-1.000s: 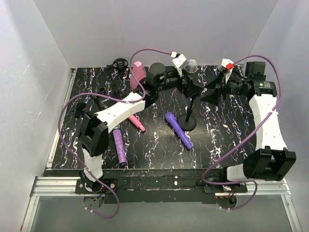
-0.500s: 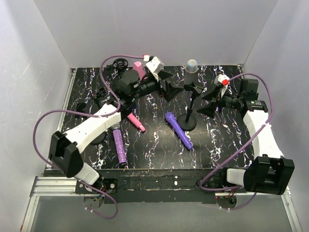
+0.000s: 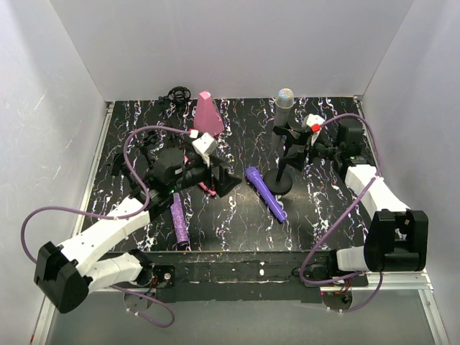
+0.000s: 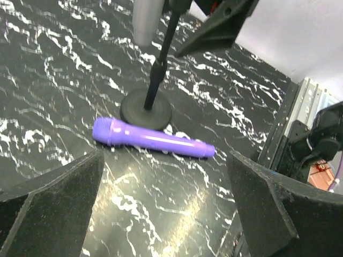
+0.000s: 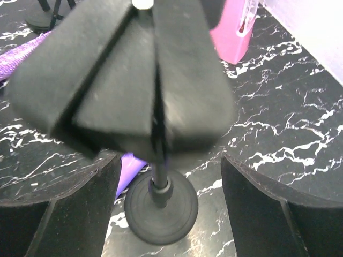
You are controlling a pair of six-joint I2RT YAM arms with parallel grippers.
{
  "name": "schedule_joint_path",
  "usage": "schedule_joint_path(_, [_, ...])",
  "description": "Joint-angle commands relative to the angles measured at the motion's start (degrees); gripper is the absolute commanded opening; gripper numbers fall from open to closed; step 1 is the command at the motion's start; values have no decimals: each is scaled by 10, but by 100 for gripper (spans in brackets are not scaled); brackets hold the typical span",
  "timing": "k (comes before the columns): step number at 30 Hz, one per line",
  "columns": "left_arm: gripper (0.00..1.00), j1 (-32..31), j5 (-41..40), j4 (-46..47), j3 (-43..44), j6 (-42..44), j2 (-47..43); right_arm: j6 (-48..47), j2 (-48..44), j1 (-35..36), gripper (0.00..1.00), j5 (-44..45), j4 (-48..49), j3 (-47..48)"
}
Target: Attach the microphones to the stand
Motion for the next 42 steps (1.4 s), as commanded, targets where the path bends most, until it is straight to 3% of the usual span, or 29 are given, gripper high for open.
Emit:
schedule_joint_path(1, [98, 1, -21, -15, -49, -34, -66, 75, 8, 30, 81, 42, 244, -49])
schedule_joint_path(3, [98, 1, -24, -15, -65, -48, -81, 123, 21, 31, 80, 44, 332, -66])
schedule_joint_path(11, [98, 2, -18, 10, -129, -109, -136, 176, 48, 31, 63, 17, 458, -95])
schedule_joint_path(18, [98, 1, -21, -15, -136, -114, -171, 130, 43, 31, 48, -4, 421, -106])
schedule_joint_path(32, [98, 2, -25, -43, -141, -121, -184, 56, 14, 24, 40, 2, 328, -125])
schedule_joint_path(34, [98, 1, -25, -44, -144, -121, -188, 50, 13, 23, 36, 0, 319, -125])
schedule_joint_path(40, [98, 1, -23, -37, -157, -134, -200, 42, 14, 17, 1, -11, 289, -107])
schedule_joint_path(42, [98, 1, -23, -41, -158, -137, -203, 44, 10, 10, 1, 8, 289, -99])
